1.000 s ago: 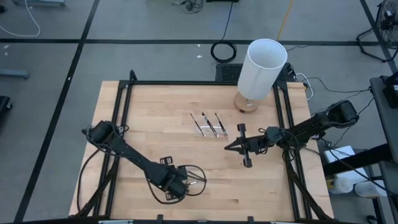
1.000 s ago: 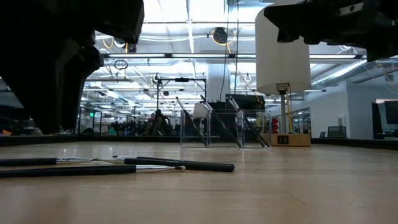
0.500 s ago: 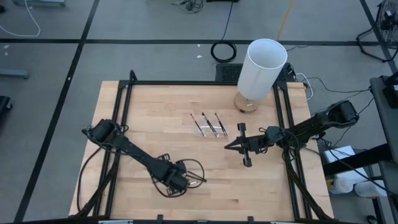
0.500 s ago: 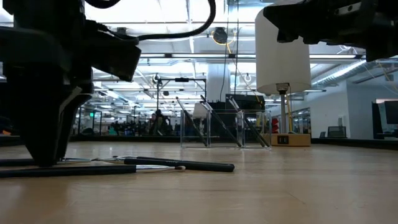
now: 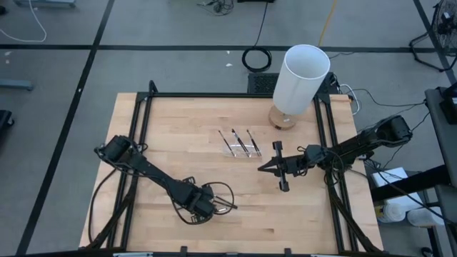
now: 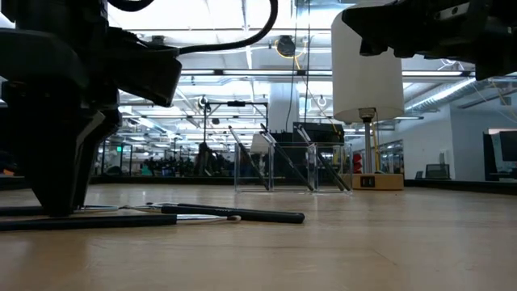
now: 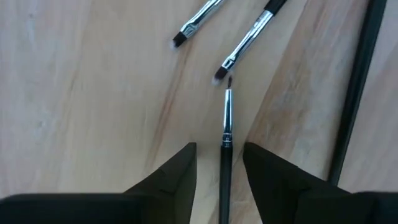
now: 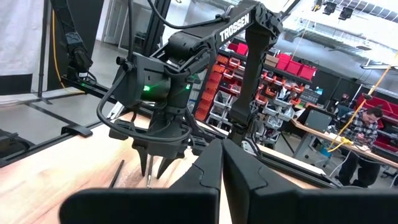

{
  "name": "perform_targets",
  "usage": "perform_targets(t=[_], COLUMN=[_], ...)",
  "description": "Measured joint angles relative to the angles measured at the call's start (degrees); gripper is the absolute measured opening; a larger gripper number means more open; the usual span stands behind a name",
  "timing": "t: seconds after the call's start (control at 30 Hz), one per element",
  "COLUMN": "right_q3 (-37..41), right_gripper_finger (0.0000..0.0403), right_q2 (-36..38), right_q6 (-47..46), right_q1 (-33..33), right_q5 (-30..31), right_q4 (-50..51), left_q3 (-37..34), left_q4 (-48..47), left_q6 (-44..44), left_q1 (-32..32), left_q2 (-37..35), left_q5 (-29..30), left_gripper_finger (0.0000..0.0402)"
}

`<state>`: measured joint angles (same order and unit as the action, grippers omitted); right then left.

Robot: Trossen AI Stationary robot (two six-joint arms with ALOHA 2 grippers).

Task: Put items in baskets/containers
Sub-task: Put the black eyeshadow brush into the left section of the transparent organizer

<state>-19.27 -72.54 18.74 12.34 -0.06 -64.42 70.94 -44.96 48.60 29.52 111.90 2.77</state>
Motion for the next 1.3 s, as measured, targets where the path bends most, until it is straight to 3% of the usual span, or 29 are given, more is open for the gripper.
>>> perform_targets(t=[0.93, 1.3], right_q3=[0.00, 0.00], right_gripper_finger=[0.0000, 0.0000], right_q2=[0.01, 0.01], right_q6=[-0.04, -0.04], right_q1=[0.02, 0.02], right_q5=[-0.01, -0.01], right_q4=[0.02, 0.15], left_q3=[0.15, 0.04], left_q4=[1.54, 1.54], left_q6=[-3.06, -2.20], left_q1=[-1.97, -1.62], left_q2=[3.16, 2.84], left_q5=[-3.00, -1.70], left_gripper_finger=[0.0013, 0.0008])
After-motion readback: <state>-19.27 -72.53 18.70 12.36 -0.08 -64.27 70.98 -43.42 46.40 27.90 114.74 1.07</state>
